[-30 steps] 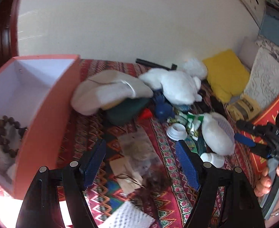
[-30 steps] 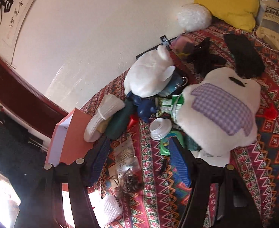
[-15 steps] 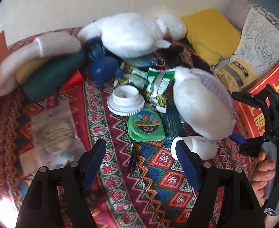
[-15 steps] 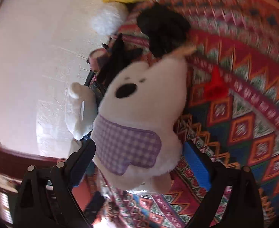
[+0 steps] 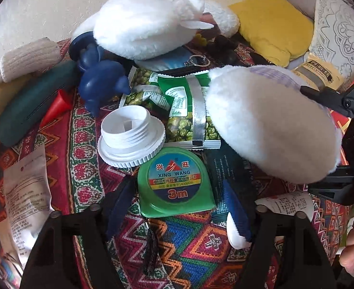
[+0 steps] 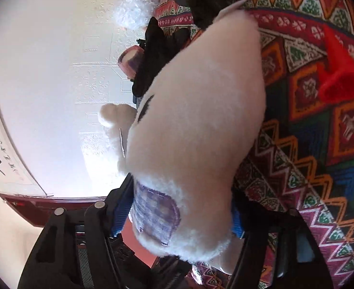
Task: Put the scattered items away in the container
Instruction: 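Grasp the white plush toy with right while left grasps the green tape measure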
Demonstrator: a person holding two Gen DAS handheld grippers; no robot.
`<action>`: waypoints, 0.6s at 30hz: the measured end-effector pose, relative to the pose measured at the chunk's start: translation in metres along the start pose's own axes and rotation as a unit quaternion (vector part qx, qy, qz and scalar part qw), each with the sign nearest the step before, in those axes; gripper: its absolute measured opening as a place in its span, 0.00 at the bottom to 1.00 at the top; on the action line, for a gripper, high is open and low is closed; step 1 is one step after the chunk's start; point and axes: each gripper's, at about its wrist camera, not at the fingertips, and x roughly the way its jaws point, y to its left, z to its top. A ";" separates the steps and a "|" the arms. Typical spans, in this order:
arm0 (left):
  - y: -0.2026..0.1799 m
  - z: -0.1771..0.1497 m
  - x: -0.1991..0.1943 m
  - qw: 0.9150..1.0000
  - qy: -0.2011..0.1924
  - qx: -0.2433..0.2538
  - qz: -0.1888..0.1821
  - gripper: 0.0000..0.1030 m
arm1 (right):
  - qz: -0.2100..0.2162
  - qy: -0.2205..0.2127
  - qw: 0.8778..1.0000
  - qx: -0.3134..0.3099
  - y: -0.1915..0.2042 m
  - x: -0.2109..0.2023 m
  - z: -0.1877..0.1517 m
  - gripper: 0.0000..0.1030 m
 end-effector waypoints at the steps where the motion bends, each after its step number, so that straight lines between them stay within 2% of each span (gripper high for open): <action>1: 0.004 0.001 -0.002 1.000 0.001 -0.009 -0.006 0.55 | 0.001 -0.001 1.000 0.001 0.000 -0.001 0.000 0.61; 6: 0.013 0.000 -0.016 1.000 -0.005 -0.024 -0.012 0.55 | 0.000 -0.018 1.000 -0.015 0.014 -0.010 -0.002 0.59; 9: 0.013 0.000 -0.038 0.999 -0.021 -0.026 -0.013 0.55 | 0.021 -0.024 0.999 -0.016 0.026 -0.022 -0.006 0.58; 14: 0.027 0.002 -0.098 0.996 -0.060 -0.052 -0.027 0.55 | 0.043 -0.034 0.998 -0.034 0.051 -0.040 -0.020 0.58; 18: 0.046 0.003 -0.156 0.990 -0.107 -0.086 -0.043 0.55 | 0.058 -0.031 0.997 -0.042 0.066 -0.049 -0.036 0.59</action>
